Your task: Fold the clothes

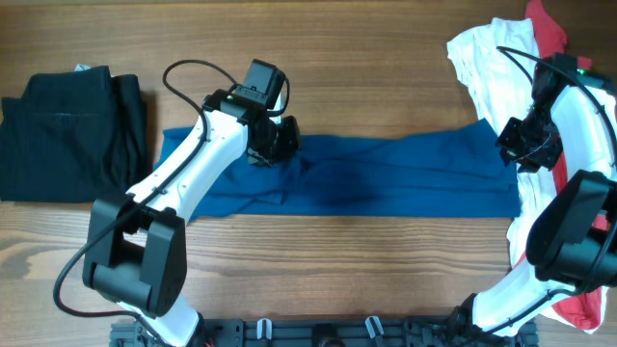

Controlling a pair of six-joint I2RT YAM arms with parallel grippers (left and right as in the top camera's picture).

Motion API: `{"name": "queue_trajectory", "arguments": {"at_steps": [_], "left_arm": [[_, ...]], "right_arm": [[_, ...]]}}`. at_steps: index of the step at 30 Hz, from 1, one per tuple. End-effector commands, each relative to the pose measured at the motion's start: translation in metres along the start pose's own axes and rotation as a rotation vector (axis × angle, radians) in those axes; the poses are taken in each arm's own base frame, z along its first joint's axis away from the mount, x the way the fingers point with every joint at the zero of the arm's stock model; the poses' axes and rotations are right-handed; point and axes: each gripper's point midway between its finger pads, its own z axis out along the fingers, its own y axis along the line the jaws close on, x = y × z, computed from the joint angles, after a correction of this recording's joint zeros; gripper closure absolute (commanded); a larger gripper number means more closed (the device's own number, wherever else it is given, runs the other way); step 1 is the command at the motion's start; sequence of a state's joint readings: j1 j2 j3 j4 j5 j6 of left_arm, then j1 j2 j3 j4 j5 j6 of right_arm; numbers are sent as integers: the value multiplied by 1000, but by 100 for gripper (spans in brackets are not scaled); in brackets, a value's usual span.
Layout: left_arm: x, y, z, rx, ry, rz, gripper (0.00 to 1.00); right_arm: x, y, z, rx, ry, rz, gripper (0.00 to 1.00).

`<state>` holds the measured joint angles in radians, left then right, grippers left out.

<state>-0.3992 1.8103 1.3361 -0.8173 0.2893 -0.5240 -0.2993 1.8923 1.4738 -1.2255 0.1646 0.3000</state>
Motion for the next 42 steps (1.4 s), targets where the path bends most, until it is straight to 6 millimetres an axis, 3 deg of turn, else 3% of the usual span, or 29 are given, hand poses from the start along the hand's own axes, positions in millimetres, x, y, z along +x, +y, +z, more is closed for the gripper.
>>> {"name": "queue_trajectory", "arguments": {"at_steps": [1, 5, 7, 9, 15, 18, 21, 24, 31, 37, 42], "left_arm": [[-2, -7, 6, 17, -10, 32, 95], [-4, -15, 11, 33, -26, 52, 90], [-4, -18, 15, 35, -29, 64, 80], [-3, -21, 19, 34, -27, 73, 76], [-10, -7, 11, -27, -67, 60, 78], [-23, 14, -10, -84, -126, 20, 78], [-42, 51, -40, -177, -213, -52, 76], [-53, 91, -54, -261, -245, -135, 75], [-66, 163, -65, -330, -236, -325, 76], [-63, 203, -72, -354, -231, -432, 75], [-52, 224, -57, -370, -192, -482, 73]], "right_arm": [[2, 0, -4, -14, -13, -8, 78], [2, 0, -4, -14, -13, -8, 77], [2, 0, -4, -14, -12, -9, 77], [2, 1, -4, -20, -10, -9, 77], [3, 1, -4, -20, -9, -9, 77], [3, 2, -4, -29, -8, -9, 76], [2, 4, -4, -40, -11, -8, 77], [1, 5, -5, -41, -13, -8, 77], [0, 8, -5, -62, -15, -10, 77], [-1, 10, -5, -70, -21, -13, 77], [-2, 10, -5, -71, -23, -13, 77]]}}
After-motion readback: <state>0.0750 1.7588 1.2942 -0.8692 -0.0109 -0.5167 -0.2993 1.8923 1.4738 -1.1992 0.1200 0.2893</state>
